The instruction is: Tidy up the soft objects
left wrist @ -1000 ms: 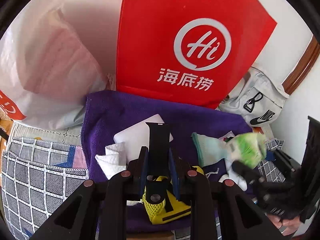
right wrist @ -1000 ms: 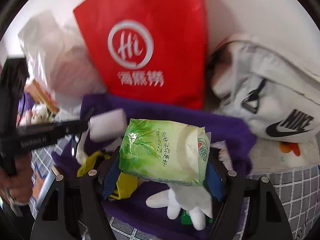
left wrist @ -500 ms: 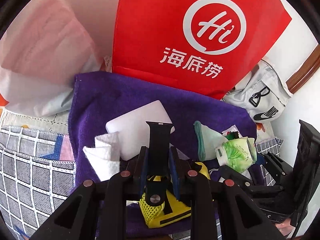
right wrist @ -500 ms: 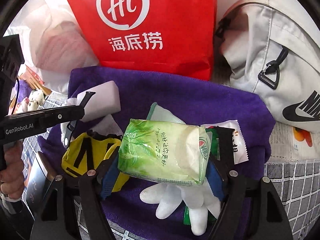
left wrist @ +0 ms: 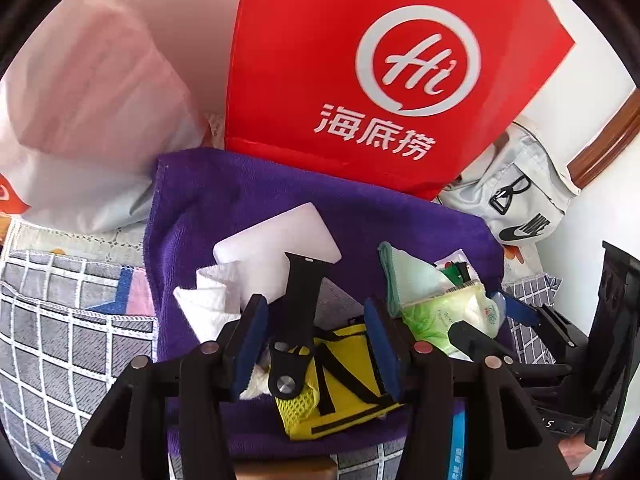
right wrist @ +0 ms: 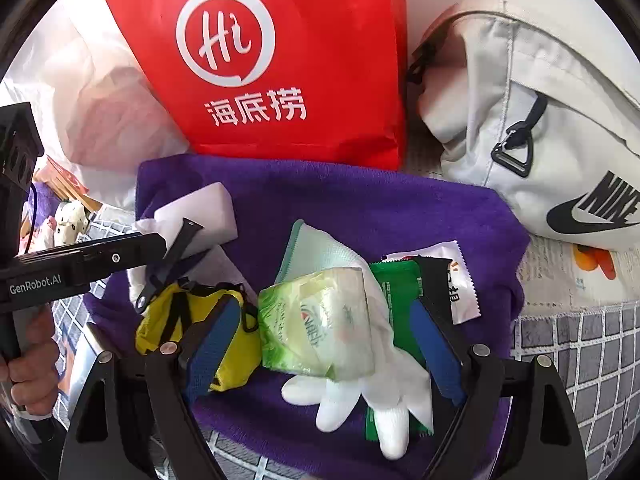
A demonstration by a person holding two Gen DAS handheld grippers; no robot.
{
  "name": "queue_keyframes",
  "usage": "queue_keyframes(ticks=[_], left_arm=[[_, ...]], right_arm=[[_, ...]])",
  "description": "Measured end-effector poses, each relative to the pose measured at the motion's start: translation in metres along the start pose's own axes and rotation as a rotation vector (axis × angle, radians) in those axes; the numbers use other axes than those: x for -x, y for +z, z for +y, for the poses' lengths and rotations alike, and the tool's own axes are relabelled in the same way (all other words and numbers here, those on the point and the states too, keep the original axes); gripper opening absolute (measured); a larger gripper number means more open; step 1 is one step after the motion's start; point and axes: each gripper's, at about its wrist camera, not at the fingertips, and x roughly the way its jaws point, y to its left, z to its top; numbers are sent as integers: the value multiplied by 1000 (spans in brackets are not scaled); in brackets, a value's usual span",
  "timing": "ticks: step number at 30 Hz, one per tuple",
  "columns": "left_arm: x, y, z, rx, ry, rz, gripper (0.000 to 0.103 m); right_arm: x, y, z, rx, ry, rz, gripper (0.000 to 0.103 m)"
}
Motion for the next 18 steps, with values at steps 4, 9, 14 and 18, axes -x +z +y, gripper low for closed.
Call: queue_keyframes(ticks=[4,9,14,18], left_arm=[[16,-8,-10,-24,27,-19,61],[41,-23,-26,-47,62,-39,70],[72,-60,-38,-48,91,-25,73],[109,-101,-47,-67,122,-83,77]], right_arm=[[23,-7,2,-15,-21,-58,86],[70,-22,9,-46,-63,-111,95],[116,-55,20,-1,-177,-166,99],[151,-88,24,-26,-151,-196,99]])
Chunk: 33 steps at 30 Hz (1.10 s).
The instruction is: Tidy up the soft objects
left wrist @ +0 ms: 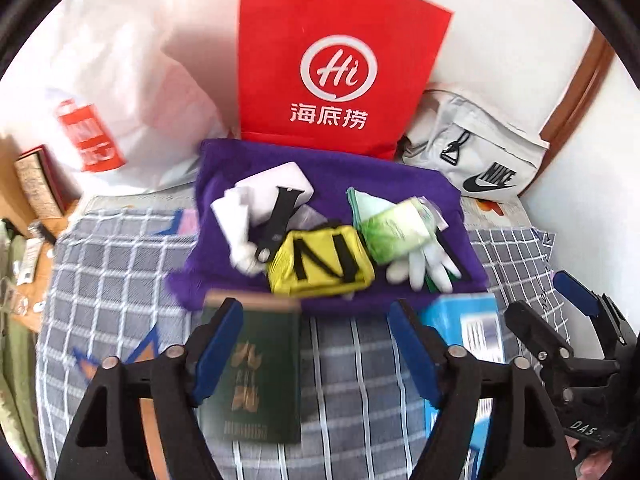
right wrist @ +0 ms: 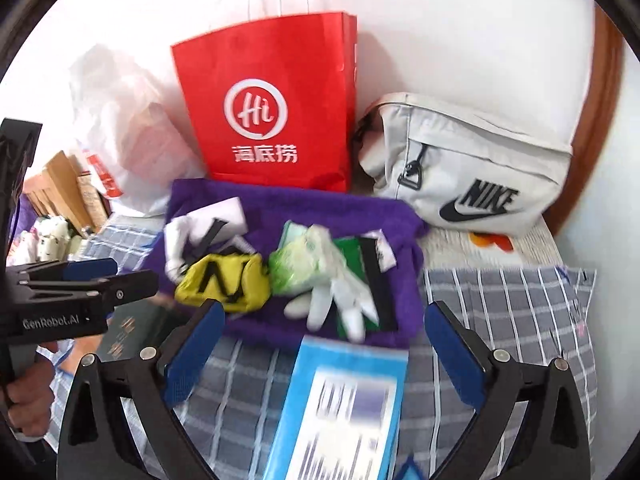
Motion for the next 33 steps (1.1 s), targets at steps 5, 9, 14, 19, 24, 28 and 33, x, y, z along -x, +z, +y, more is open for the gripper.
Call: queue_keyframes(ticks=[5,9,14,19,24,28,33], left_arm=[[53,-42,-4,28,-2,-71,89],[87,-72,-11,18,24,-120,102],[123,-106,-20,-14,70,-151,102],[153,-141,-28,-29,115,-182,102],[178,-161,-32,-31,126,-216,102],[196,-170,-35,-31,128,-245,102],[207,-176,-35,-27,126,-265,102]], right_arm=[[50,-34,8,-14,-11,-50,103],[85,-64,14,-17,-26,-67,103],[120,-97,16,-47,-13,-66,103],[157,-124,13,-84,-21,-63,103],[189,-143,14,-67,-59,-94,103],[209,-152,12,-74,-55,-121,103],[224,-158,15,-67,-56,-141,103]])
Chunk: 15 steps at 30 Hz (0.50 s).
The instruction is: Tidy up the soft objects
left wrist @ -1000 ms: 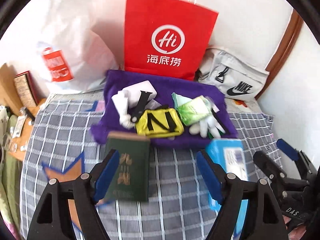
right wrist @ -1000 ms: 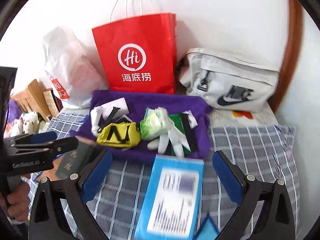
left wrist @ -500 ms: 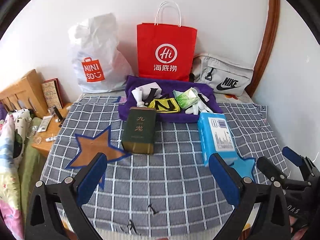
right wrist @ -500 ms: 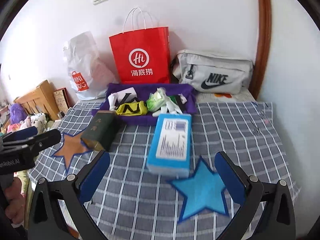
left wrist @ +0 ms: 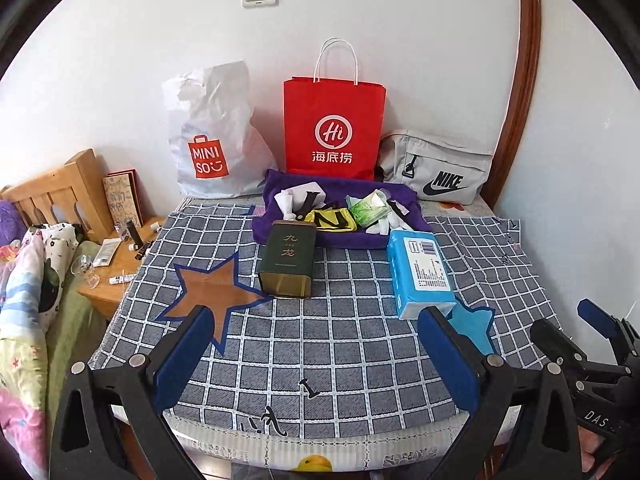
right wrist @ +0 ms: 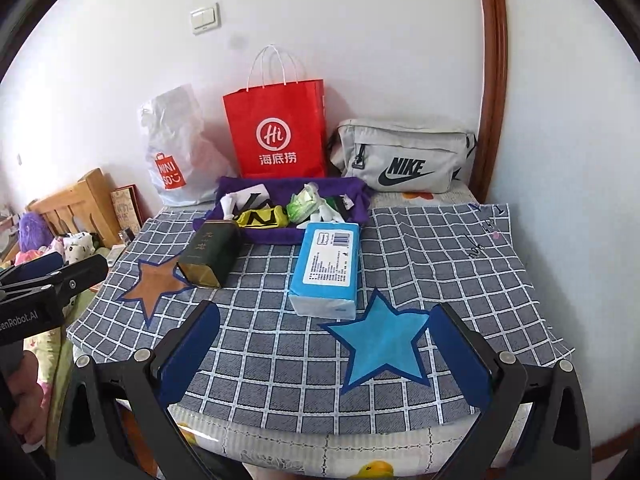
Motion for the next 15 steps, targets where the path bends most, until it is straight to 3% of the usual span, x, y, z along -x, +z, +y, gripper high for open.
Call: queue_keyframes(ticks=[15], left_arm=[[13,-4,-5,-13,5,-22,102]], right_arm=[[6,-4,2,3,-8,2,103]])
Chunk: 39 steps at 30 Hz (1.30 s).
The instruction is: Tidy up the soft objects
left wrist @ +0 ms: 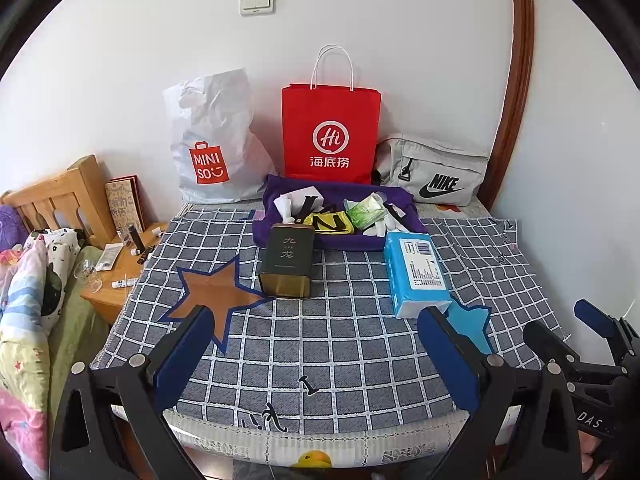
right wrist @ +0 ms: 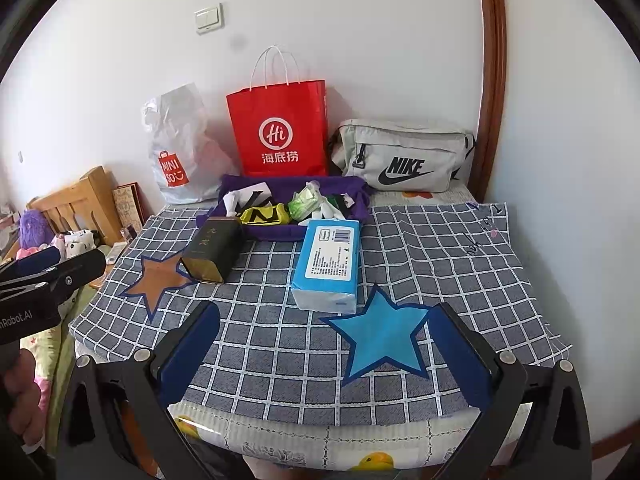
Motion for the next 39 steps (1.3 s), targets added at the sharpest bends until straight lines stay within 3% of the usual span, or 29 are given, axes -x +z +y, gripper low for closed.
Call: queue_keyframes(ticks=[39], left_arm=[[7,1,4,6,6,-8,102]], right_arm=[[8,2,3,6,-1,-20,103]])
